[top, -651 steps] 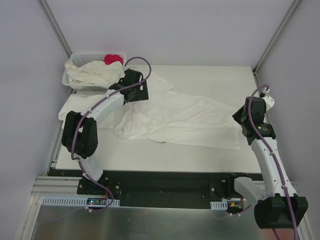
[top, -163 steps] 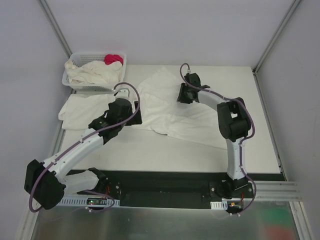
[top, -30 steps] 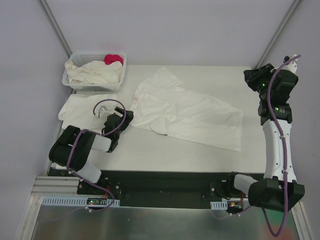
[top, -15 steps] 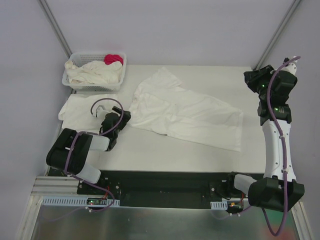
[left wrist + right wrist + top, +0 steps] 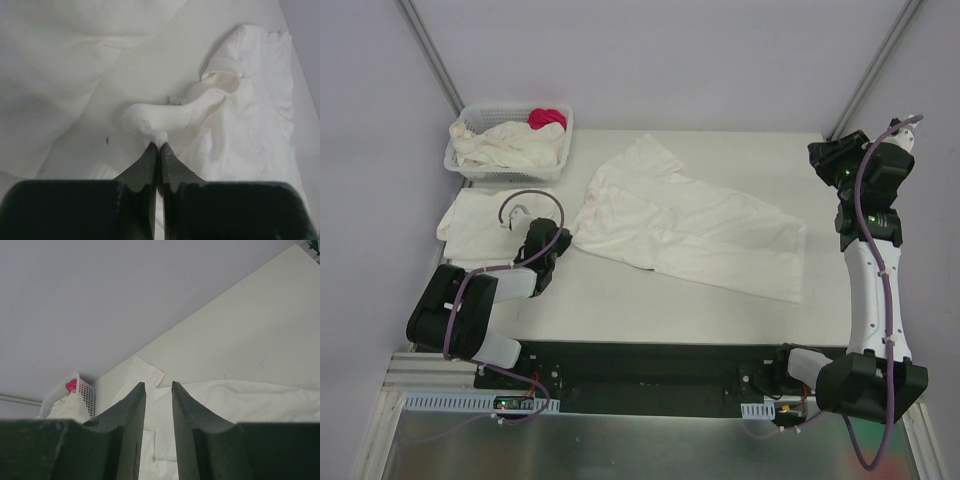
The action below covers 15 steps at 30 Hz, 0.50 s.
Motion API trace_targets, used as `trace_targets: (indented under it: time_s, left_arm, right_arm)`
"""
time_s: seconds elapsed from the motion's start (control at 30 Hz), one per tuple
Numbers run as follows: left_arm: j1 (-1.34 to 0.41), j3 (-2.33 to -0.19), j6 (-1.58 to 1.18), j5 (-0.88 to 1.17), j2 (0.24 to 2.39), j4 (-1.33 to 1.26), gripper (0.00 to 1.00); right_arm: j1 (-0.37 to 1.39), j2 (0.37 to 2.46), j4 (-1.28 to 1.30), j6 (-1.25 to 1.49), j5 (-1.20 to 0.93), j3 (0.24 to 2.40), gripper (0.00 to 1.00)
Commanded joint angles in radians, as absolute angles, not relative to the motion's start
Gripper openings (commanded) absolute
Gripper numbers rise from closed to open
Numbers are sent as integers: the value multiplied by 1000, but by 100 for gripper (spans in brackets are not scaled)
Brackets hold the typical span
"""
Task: Fold and stack the t-shirts
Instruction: Fold the flattened tshirt in 1/3 of the way
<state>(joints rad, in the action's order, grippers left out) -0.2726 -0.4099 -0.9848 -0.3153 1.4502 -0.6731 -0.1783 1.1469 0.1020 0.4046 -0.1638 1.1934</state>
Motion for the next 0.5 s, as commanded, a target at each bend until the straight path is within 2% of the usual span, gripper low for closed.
trace_targets:
  time_s: [0.0, 0.47]
  left_arm:
    - [-253, -459, -957, -360, 1413, -640, 0]
    - [-155, -548, -911, -396, 1396, -647, 0]
  right_arm:
    - [-187, 1152, 45, 425, -176, 1192, 31]
    - [-189, 1123, 60, 423, -195, 1181, 33]
